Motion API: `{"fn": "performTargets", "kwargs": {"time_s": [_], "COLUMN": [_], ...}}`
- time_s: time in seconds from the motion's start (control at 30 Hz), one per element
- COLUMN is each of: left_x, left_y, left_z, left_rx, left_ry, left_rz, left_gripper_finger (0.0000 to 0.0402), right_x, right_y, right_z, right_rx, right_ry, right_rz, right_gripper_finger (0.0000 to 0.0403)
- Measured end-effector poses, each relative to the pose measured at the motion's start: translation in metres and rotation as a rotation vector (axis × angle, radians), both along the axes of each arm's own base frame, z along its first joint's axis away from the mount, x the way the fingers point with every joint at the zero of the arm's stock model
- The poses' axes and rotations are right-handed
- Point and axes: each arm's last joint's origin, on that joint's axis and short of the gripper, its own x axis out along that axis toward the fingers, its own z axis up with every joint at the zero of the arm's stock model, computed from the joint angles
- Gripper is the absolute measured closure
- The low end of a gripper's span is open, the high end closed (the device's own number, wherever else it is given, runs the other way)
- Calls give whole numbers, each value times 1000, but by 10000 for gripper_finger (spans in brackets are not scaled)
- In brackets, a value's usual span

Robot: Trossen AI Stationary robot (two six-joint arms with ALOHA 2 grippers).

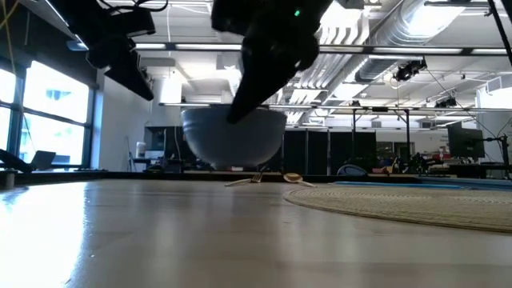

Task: Pick & Place Utensil
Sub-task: Put the blue bowl on the center of the brown table mat

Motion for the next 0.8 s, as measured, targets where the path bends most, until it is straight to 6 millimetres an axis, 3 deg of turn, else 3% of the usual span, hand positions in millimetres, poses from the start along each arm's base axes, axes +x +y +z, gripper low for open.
{"fn": "performTargets", "kwargs": {"time_s": [0.37, 0.53, 0.8], "left_x": [0, 0, 0], "left_y": [0, 0, 0], "left_z": [0, 0, 0], "left_rx": [-14, -14, -14], "left_ry": [0, -1, -1], "left_rz": [-13, -13, -13], "left_gripper_finger": [275, 275, 275], "right_x": [-56, -86, -130], "right_y": [59, 86, 108], "right_z": [22, 23, 23], "right_rx": [9, -66, -185], "right_ry": [143, 155, 179], "right_rz": [-201, -356, -586], "right_gripper_finger": [398, 397, 399]}}
